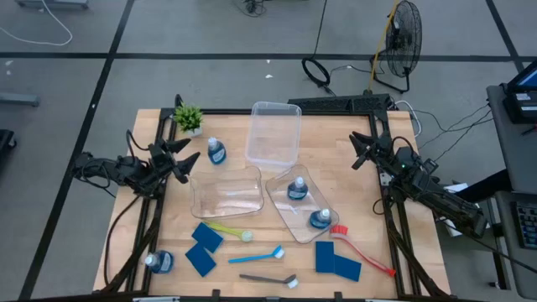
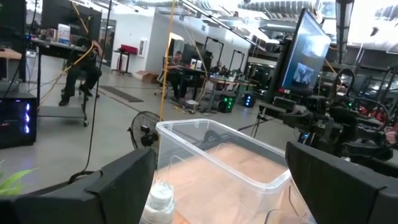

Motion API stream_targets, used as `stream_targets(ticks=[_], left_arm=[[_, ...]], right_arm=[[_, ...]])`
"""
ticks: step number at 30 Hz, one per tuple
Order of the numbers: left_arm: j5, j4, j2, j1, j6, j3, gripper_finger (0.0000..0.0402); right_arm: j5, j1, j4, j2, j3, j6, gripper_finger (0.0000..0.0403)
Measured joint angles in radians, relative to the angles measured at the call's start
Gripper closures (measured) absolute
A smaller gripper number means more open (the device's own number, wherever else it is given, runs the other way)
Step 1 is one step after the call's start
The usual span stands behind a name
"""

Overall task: Pick & Place Kitchen Sink Supplies
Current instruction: Put the blue soap dispenser into the right transparent bin

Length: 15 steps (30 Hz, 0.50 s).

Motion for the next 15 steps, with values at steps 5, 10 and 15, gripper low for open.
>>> stream_targets(ticks=[5, 10, 15], left_arm=[[0.0, -0.001, 0.0, 0.0, 0.0, 0.0, 0.0041], [0.0, -0.001, 0.0, 0.0, 0.006, 0.0, 0.0041], [0.001, -0.003, 0.0, 0.0, -0.012, 0.0, 0.0041]], right_arm=[[0.0, 0.0, 0.0, 0.0, 0.0, 0.0, 0.033], [0.0, 0.0, 0.0, 0.0, 0.0, 0.0, 0.033], [0.0, 0.0, 0.0, 0.0, 0.0, 0.0, 0.033]])
